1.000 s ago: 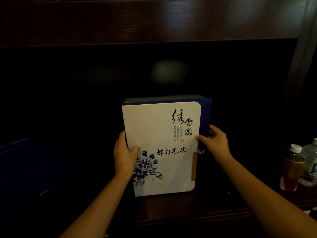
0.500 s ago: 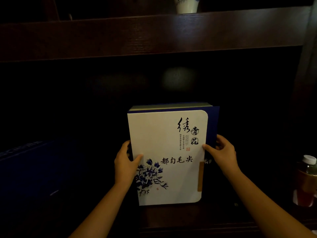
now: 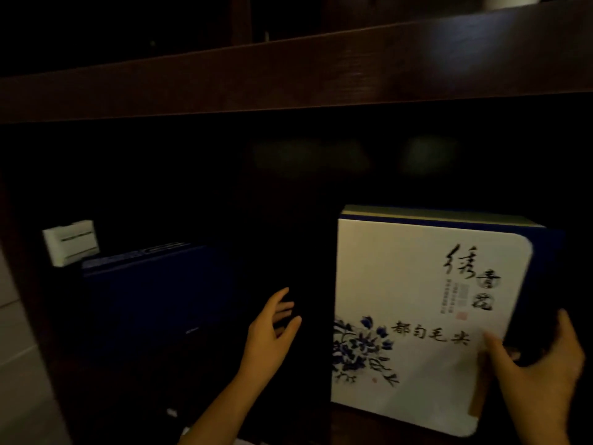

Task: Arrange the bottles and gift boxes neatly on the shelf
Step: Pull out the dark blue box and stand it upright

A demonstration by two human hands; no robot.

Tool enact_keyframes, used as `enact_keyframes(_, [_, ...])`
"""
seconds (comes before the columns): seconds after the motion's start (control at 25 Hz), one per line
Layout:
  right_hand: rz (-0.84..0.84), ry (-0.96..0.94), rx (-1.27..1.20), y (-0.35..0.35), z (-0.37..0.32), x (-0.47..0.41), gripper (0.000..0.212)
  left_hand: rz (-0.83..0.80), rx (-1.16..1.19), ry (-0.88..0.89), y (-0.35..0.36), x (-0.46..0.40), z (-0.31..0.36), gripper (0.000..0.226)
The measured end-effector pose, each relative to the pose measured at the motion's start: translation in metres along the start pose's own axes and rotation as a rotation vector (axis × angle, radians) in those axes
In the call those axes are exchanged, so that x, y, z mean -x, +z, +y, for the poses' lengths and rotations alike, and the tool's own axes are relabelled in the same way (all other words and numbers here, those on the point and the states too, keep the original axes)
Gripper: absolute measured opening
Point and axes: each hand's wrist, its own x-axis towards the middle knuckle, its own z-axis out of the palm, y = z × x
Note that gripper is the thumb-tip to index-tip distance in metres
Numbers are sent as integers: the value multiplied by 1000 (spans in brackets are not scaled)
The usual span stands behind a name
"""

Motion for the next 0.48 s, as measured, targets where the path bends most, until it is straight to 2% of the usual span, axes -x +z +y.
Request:
enact_keyframes(0.08, [35, -49, 33, 5, -14, 22, 95, 31, 19, -15, -36, 1, -15, 50])
enact_keyframes(0.2, [-18, -299, -19, 39, -47, 78, 87, 172, -39, -33, -105, -8, -40, 47])
enact_keyframes(0.32, [-251, -349, -203, 97, -85, 134, 87, 370, -191, -48, -181, -21, -59, 50])
enact_keyframes(0.44, [-437, -391, -272, 177, -114, 171, 59, 536, -337, 17, -261, -41, -74, 53])
enact_keyframes(0.48, [-478, -397, -243, 205, -123, 178, 58, 563, -365, 29, -284, -50, -78, 55])
